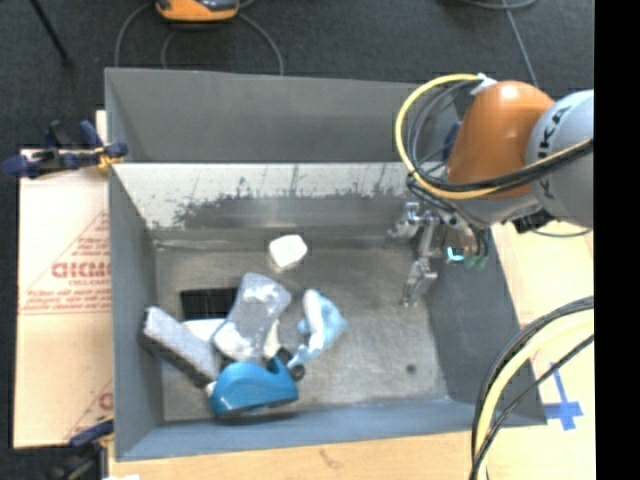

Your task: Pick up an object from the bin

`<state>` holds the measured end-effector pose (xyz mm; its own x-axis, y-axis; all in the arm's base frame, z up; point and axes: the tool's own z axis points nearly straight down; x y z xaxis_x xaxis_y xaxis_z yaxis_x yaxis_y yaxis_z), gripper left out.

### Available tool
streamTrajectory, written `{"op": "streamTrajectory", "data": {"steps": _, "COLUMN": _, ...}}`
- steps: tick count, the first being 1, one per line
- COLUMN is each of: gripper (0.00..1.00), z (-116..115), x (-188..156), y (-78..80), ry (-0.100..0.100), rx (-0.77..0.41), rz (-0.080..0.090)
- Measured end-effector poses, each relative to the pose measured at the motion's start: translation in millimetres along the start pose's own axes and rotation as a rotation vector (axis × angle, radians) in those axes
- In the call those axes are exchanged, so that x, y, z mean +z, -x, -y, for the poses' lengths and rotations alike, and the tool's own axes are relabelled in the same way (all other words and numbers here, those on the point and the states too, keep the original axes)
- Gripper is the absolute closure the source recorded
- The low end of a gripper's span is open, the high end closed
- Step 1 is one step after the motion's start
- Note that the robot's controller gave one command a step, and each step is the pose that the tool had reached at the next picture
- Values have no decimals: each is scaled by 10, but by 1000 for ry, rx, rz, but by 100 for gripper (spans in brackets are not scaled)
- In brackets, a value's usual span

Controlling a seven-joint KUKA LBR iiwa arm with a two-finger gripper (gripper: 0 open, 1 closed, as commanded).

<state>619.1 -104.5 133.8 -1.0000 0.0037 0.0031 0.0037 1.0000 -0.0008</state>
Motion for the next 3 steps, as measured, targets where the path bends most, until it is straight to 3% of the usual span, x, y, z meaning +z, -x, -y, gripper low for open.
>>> {"op": "streamTrajectory", "data": {"steps": 1, "gripper": 0, "z": -2, "x": -49, "y": 21, "ry": -1, "rx": -2, "rz": 8}}
{"op": "streamTrajectory", "data": {"steps": 2, "gripper": 0, "z": -617, "x": 624, "y": -325, "ry": 1, "rx": -3, "rz": 11}}
{"op": "streamTrajectory", "data": {"steps": 3, "gripper": 0, "z": -606, "x": 475, "y": -277, "ry": 1, "rx": 36, "rz": 7}}
